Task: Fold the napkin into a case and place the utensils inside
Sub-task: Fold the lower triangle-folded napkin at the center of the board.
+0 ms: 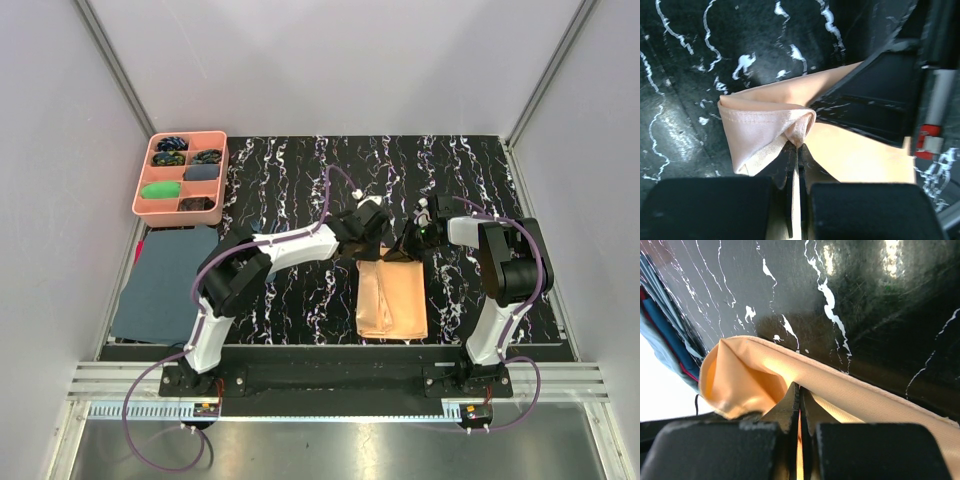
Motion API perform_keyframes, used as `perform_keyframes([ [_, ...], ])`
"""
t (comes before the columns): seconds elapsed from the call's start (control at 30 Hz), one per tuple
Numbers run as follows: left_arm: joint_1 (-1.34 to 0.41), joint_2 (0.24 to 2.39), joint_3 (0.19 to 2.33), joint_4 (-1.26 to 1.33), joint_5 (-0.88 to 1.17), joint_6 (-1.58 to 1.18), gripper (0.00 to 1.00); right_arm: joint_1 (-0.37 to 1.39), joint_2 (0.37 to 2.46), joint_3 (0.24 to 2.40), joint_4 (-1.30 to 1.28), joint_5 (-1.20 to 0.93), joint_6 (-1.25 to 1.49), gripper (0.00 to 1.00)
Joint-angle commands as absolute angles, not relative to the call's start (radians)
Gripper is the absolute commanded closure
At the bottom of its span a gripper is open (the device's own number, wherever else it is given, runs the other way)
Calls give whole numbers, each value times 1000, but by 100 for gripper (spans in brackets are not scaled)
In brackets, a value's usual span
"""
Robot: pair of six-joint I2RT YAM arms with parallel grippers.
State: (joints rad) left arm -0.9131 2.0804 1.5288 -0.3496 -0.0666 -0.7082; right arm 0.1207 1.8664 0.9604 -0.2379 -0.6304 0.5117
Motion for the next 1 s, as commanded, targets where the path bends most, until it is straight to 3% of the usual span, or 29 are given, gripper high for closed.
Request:
perform_keyframes([
  [0.0,-908,2071,1600,-319,-18,-730,100,124,1888,937,-218,-578,500,100],
  [0.7,-908,2171,1644,-330,29,-727,100,124,1855,943,-230,-572,502,99],
  [0.97,-907,2194,1664,-339,20,-735,100,123,1698,980,-416,-413,479,70],
])
